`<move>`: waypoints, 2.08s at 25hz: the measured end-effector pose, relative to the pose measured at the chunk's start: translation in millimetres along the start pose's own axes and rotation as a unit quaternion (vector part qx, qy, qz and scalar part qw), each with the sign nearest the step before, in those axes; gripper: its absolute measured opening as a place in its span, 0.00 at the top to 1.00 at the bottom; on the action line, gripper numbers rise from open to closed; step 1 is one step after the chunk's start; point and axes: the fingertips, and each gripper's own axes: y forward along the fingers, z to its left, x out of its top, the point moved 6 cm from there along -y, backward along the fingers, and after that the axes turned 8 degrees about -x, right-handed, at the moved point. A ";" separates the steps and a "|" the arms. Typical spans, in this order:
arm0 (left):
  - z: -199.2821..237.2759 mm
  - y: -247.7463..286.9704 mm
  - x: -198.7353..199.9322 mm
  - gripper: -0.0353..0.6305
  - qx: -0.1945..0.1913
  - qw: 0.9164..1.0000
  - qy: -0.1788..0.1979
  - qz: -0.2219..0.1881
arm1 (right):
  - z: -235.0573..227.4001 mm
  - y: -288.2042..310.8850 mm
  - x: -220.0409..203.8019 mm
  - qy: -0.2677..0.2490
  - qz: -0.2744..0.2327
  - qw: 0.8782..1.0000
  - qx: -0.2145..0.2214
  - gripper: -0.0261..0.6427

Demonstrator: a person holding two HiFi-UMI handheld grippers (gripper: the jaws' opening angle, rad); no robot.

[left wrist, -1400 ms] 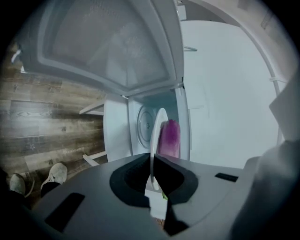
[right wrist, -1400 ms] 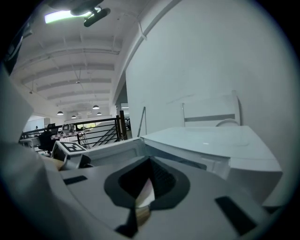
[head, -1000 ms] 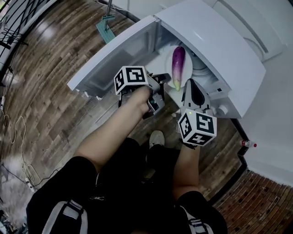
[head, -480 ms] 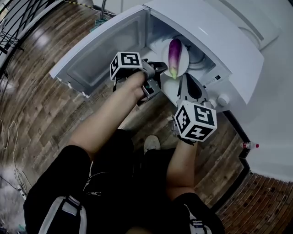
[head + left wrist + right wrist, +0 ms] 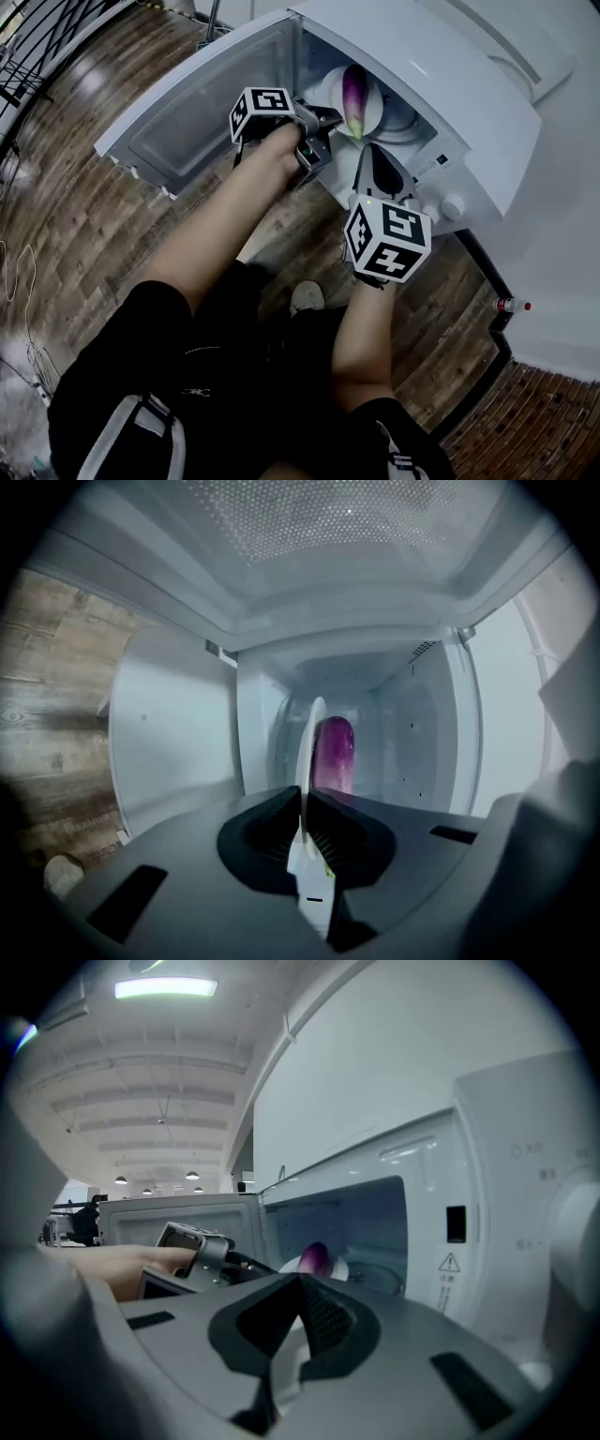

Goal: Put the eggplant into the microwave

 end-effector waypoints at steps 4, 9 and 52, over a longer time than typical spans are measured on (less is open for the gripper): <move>-0.5 12.5 2.7 0.93 0.004 1.000 0.000 0.004 | -7.0 -0.8 0.4 -0.001 -0.002 1.000 -0.005 0.94; -1.2 35.8 0.2 0.92 0.014 0.999 0.015 0.034 | -14.6 -1.4 1.5 0.006 -0.010 1.000 -0.001 0.94; -28.8 34.9 29.1 0.71 0.162 0.795 0.584 -0.034 | 0.1 -27.5 20.3 0.023 -0.043 0.999 0.011 0.94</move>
